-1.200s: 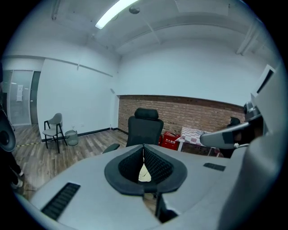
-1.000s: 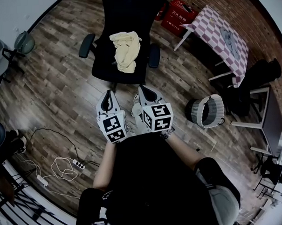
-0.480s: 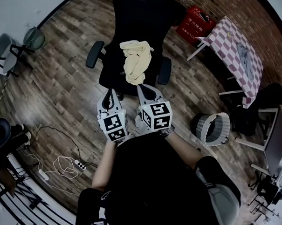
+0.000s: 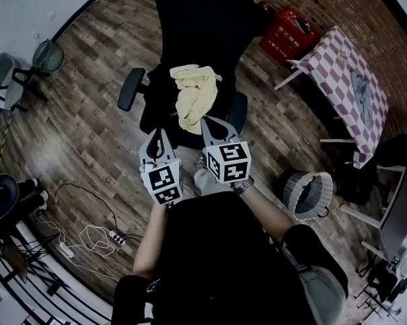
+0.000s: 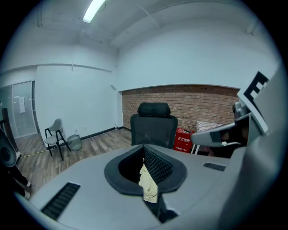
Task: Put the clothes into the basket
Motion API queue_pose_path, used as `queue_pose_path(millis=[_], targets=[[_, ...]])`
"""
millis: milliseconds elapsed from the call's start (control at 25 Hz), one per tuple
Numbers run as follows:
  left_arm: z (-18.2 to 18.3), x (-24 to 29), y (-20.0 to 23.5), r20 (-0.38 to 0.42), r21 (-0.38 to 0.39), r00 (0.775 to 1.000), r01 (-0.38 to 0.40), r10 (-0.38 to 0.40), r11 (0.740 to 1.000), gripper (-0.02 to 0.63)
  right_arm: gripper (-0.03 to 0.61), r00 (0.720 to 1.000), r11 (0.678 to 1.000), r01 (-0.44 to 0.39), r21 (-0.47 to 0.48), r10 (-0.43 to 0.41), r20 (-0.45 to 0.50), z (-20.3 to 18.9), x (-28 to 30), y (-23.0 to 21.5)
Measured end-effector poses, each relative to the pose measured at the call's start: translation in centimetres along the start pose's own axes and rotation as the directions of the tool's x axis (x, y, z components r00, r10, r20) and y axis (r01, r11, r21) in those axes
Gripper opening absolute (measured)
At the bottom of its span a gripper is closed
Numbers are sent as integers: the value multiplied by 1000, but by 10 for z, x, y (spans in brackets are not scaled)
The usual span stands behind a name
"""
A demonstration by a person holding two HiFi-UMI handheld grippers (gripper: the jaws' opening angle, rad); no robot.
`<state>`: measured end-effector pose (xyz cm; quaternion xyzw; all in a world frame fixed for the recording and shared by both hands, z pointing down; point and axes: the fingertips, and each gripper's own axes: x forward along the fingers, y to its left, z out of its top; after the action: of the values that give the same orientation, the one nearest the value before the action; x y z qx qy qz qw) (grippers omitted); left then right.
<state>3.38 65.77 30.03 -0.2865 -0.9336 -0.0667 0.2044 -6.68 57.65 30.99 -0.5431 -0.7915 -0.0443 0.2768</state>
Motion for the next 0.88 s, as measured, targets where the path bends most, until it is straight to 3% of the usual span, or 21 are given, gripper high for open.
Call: queue_pose_path(millis=[360,640,880], targets=[[-20,73,-6,-68,-6,996,49,-50,999,14,11,993,993,94,72,-88,-83,-23,51,-55],[-58,147,-3,-103,-1,987,126,-125,992,14,14,972,970,193,145,-168,-166,-73,108,-93],[-91,189,8,-140,13,972,193,-189,981,14,30,954,953,239,185,-194,-229,-115,152,-100]])
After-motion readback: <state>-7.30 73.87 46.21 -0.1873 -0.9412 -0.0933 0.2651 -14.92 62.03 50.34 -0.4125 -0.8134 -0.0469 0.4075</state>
